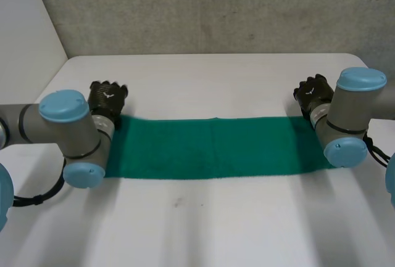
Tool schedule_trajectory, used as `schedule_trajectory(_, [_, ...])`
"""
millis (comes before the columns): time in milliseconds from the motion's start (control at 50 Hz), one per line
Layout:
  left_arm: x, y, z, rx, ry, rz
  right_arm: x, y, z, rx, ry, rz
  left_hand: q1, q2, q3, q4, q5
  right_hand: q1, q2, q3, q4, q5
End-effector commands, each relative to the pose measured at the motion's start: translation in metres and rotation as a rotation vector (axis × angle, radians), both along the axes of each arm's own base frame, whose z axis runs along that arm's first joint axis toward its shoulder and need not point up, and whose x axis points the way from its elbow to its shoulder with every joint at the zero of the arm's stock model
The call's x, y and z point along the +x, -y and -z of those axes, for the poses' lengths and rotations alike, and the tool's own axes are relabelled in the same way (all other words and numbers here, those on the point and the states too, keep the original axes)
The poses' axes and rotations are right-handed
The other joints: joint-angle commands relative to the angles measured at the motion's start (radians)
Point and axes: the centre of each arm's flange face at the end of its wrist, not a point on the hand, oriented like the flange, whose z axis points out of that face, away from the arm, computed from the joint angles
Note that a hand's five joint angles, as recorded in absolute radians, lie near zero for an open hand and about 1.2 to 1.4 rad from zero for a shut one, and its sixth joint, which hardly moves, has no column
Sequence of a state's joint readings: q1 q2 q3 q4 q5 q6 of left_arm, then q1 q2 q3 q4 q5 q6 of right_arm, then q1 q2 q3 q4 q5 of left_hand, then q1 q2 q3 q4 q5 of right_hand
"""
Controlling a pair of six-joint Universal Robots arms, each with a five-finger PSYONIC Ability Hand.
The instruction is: Fold the towel.
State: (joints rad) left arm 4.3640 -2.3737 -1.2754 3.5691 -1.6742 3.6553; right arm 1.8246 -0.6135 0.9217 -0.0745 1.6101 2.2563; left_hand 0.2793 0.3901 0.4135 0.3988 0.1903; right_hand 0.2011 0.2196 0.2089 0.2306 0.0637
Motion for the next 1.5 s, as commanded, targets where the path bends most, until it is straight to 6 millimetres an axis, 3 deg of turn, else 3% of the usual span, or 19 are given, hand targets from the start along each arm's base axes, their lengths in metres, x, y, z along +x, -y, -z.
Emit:
schedule_trajectory(20, [-0.010, -0.012, -0.018, -0.073, -0.034, 0.063, -0.009, -0.013, -0.024, 0.036, 0.174, 0.054, -0.105, -0.216, -0.239, -0.224, -0.190, -0.027, -0.045, -0.034, -0.056, -0.064])
schedule_trajectory(160, [0.000, -0.035, -0.039, -0.073, -0.042, 0.057, -0.020, -0.062, -0.057, 0.128, 0.360, 0.034, -0.105, -0.216, -0.239, -0.224, -0.190, -0.027, -0.045, -0.034, -0.056, -0.064])
schedule_trajectory(280, [0.008, -0.057, -0.045, -0.055, -0.047, 0.061, -0.063, -0.082, -0.040, 0.274, 0.388, 0.069, -0.105, -0.216, -0.239, -0.224, -0.190, -0.027, -0.045, -0.034, -0.056, -0.064])
schedule_trajectory(400, [0.011, -0.069, -0.043, -0.028, -0.057, 0.062, -0.080, -0.087, -0.023, 0.345, 0.399, 0.105, -0.105, -0.216, -0.239, -0.224, -0.190, -0.027, -0.045, -0.034, -0.056, -0.064])
schedule_trajectory(480, [0.012, -0.070, -0.041, -0.021, -0.054, 0.061, -0.086, -0.086, -0.016, 0.358, 0.400, 0.126, -0.105, -0.216, -0.239, -0.224, -0.190, 0.098, 0.080, 0.090, 0.069, 0.061])
schedule_trajectory(500, [0.013, -0.071, -0.040, -0.017, -0.053, 0.058, -0.090, -0.083, -0.008, 0.374, 0.400, 0.143, -0.105, -0.216, -0.239, -0.224, -0.190, 0.287, 0.269, 0.279, 0.258, 0.250])
schedule_trajectory(520, [0.013, -0.071, -0.040, -0.017, -0.053, 0.058, -0.097, -0.079, 0.002, 0.391, 0.401, 0.166, -0.105, -0.216, -0.239, -0.224, -0.190, 0.783, 0.765, 0.775, 0.754, 0.746])
schedule_trajectory(540, [0.013, -0.072, -0.038, -0.013, -0.051, 0.057, -0.097, -0.079, 0.002, 0.391, 0.401, 0.166, -0.105, -0.216, -0.239, -0.224, -0.190, 0.788, 0.770, 0.780, 0.759, 0.751])
schedule_trajectory(560, [0.014, -0.072, -0.038, -0.011, -0.051, 0.054, -0.107, -0.072, 0.004, 0.384, 0.404, 0.200, -0.105, -0.216, -0.239, -0.224, -0.190, 1.191, 1.173, 1.183, 1.162, 1.154])
schedule_trajectory(620, [0.015, -0.073, -0.037, -0.006, -0.048, 0.050, -0.149, -0.046, -0.010, 0.222, 0.318, 0.356, -0.105, -0.216, -0.239, -0.224, -0.190, 1.195, 1.177, 1.187, 1.166, 1.158])
schedule_trajectory(780, [0.022, -0.078, -0.054, -0.033, -0.060, 0.039, -0.181, -0.033, -0.048, 0.021, -0.048, 0.406, -0.105, -0.216, -0.239, -0.224, -0.190, 1.195, 1.177, 1.187, 1.166, 1.158])
schedule_trajectory(840, [0.023, -0.080, -0.054, -0.030, -0.059, 0.039, -0.172, -0.032, -0.055, -0.005, -0.072, 0.377, -0.105, -0.216, -0.239, -0.224, -0.190, 1.195, 1.177, 1.187, 1.166, 1.158])
schedule_trajectory(980, [0.026, -0.086, -0.052, -0.019, -0.054, 0.036, -0.051, -0.062, -0.096, -0.098, 0.144, 0.058, -0.105, -0.216, -0.239, -0.224, -0.190, 1.195, 1.177, 1.187, 1.166, 1.158])
schedule_trajectory(1080, [0.027, -0.089, -0.049, -0.006, -0.050, 0.033, 0.044, -0.123, -0.105, -0.091, 0.227, -0.277, -0.105, -0.216, -0.239, -0.224, -0.190, 1.195, 1.177, 1.187, 1.166, 1.158])
schedule_trajectory(1180, [0.028, -0.092, -0.054, -0.016, -0.053, 0.034, 0.093, -0.167, -0.105, -0.079, 0.249, -0.489, -0.105, -0.216, -0.239, -0.224, -0.190, 1.195, 1.177, 1.187, 1.166, 1.158])
schedule_trajectory(1220, [0.026, -0.094, -0.055, -0.017, -0.054, 0.041, 0.128, -0.206, -0.084, -0.016, 0.252, -0.665, -0.105, -0.216, -0.239, -0.224, -0.190, 1.195, 1.177, 1.187, 1.166, 1.158])
schedule_trajectory(1320, [0.021, -0.099, -0.055, -0.018, -0.054, 0.057, 0.152, -0.251, -0.023, 0.158, 0.182, -0.839, -0.105, -0.216, -0.239, -0.224, -0.190, 1.185, 1.166, 1.177, 1.155, 1.147])
schedule_trajectory(1400, [0.016, -0.100, -0.058, -0.031, -0.059, 0.073, 0.145, -0.242, -0.006, 0.197, 0.151, -0.760, -0.105, -0.216, -0.239, -0.224, -0.190, -0.027, -0.045, -0.034, -0.056, -0.064])
schedule_trajectory(1500, [0.014, -0.099, -0.061, -0.042, -0.064, 0.080, 0.124, -0.215, -0.017, 0.172, 0.162, -0.575, -0.105, -0.216, -0.239, -0.224, -0.190, -0.027, -0.045, -0.034, -0.056, -0.064])
